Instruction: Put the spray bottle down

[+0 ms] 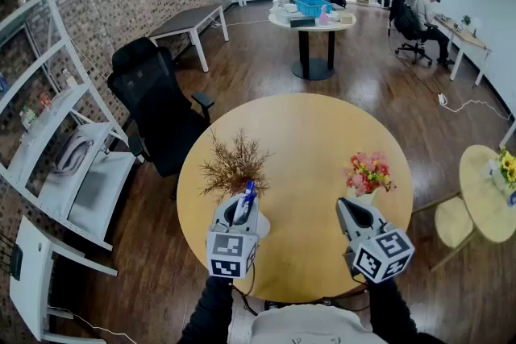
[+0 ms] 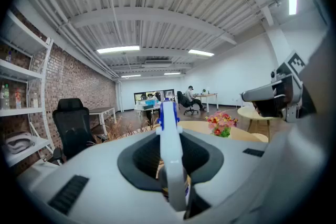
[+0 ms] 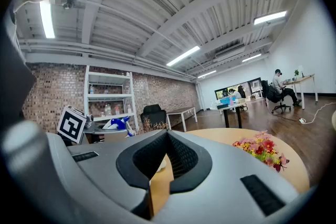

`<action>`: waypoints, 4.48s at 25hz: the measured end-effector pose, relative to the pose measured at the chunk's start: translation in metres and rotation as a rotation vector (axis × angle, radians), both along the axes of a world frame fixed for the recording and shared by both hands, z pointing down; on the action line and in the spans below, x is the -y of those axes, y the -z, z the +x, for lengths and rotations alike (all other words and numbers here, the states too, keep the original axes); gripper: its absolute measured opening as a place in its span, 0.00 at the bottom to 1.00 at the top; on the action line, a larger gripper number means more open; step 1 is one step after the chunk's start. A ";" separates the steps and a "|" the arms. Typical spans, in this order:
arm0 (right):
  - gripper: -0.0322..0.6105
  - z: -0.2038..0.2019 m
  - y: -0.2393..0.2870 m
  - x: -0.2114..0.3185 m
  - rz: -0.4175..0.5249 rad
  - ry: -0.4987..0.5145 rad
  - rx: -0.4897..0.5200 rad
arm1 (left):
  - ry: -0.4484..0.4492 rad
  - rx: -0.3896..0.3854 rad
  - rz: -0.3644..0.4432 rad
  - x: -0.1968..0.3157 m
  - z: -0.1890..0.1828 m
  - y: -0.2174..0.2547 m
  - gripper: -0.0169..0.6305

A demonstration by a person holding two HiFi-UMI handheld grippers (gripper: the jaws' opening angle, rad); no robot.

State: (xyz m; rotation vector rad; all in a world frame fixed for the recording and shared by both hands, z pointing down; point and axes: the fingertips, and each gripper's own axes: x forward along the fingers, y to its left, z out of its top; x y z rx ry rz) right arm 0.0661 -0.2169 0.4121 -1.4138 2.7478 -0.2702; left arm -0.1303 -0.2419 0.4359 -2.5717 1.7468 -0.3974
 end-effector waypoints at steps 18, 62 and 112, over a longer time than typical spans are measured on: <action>0.02 -0.002 0.001 0.000 -0.008 -0.003 -0.002 | -0.017 0.008 -0.084 0.002 0.000 -0.014 0.15; 0.02 0.018 -0.006 -0.007 -0.032 -0.038 0.018 | 0.039 -0.046 0.033 0.074 0.021 -0.026 0.30; 0.02 0.002 0.008 -0.002 0.028 -0.002 -0.010 | -0.122 -0.179 -0.102 -0.052 0.041 -0.013 0.01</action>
